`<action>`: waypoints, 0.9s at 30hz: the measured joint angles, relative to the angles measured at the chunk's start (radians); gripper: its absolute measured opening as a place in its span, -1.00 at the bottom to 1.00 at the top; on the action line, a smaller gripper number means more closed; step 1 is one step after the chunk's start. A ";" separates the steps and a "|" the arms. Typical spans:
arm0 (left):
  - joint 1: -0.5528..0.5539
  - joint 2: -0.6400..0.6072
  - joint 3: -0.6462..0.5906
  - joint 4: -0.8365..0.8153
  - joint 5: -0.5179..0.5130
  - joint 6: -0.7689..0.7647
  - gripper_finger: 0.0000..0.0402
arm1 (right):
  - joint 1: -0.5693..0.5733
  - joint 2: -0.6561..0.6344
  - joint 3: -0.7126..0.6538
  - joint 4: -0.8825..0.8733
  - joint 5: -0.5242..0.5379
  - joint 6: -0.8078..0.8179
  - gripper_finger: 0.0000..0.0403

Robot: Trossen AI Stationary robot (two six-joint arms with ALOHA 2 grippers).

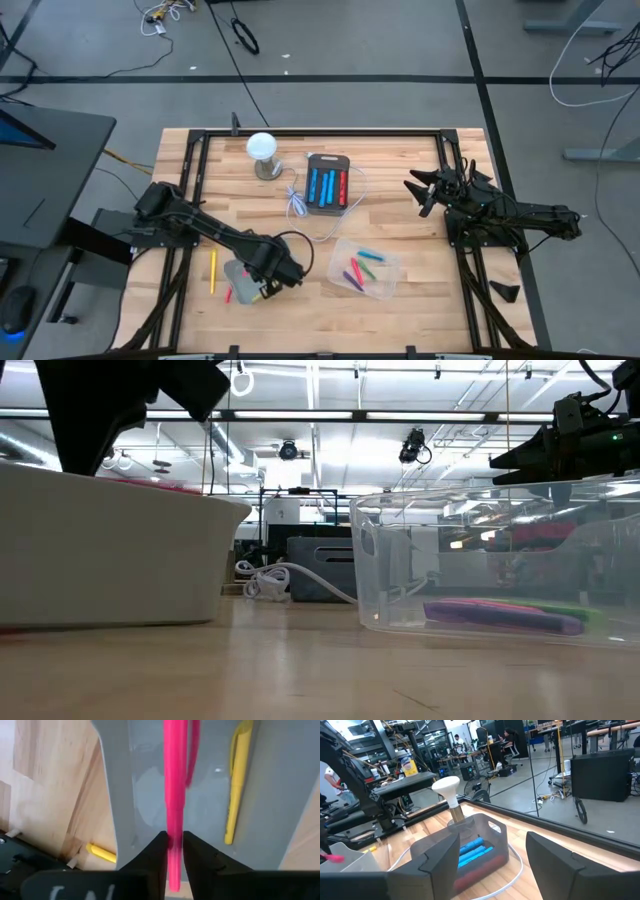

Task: Pick & Place Markers
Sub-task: Put the bottom pink highlighter pen into the gray bin, then adjust the gray bin on the table

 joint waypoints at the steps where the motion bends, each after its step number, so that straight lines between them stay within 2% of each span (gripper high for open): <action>1: 0.003 0.000 0.000 0.000 0.000 -0.002 -0.66 | 0.000 0.000 0.000 0.000 0.000 0.000 0.15; 9: 0.005 0.000 0.000 0.003 0.001 -0.010 -0.34 | 0.000 0.000 0.000 0.000 0.000 0.000 0.15; 13: 0.010 -0.006 0.001 -0.037 0.008 -0.095 -0.22 | 0.000 0.000 0.000 0.000 0.000 0.000 0.15; 25: -0.070 -0.082 -0.001 -0.216 0.053 -0.453 -0.24 | 0.000 0.000 0.000 0.000 0.000 0.000 0.15; 27: -0.094 -0.085 -0.018 -0.203 0.067 -0.490 -0.23 | 0.000 0.000 0.000 0.000 0.000 0.000 0.15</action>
